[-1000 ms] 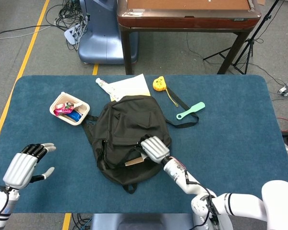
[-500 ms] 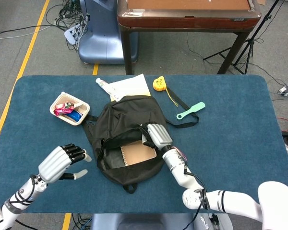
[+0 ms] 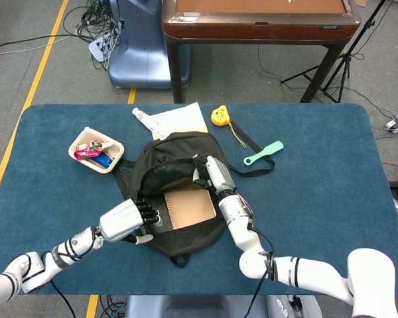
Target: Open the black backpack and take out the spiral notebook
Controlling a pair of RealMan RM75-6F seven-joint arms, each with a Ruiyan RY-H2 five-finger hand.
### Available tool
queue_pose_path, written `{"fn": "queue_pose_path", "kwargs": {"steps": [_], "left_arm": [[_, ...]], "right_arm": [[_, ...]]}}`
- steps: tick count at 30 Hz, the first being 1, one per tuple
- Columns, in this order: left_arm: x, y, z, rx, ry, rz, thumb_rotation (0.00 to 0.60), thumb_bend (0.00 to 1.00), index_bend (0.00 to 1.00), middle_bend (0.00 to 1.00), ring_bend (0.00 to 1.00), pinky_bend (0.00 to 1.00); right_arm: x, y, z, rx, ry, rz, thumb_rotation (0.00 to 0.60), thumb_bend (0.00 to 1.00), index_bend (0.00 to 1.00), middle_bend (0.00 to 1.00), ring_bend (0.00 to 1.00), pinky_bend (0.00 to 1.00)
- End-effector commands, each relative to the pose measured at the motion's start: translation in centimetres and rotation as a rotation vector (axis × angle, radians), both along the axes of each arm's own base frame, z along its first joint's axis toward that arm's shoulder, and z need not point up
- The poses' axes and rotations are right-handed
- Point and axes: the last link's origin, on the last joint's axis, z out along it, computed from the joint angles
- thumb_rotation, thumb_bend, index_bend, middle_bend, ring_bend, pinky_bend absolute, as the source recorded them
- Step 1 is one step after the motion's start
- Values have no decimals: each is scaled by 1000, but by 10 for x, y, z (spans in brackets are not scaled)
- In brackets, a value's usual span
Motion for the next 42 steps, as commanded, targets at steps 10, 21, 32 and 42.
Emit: {"fn": "queue_pose_path", "kwargs": {"steps": [10,21,32,42], "left_arm": [[-9,43,-53,82,240,-122,600,222,271,277,276,350],[-9,54,-73,107,317,-149,600,222,239,250,260,329],[-2,58,-89,98,314,-116,600,222,239,247,260,329],[0,59,-98,90,311,-84,600,221,236,236,259,329]], "right_arm": [[2,-3,2,8,-18,-15,600,914,597,374,286,234],[0,-6,6,3,-23,-29,600,913,589,371,285,234],[-3,-9,5,6,-18,-38,600,912,588,371,284,234],[-6,-11,6,8,-22,-51,600,912,586,371,281,234]]}}
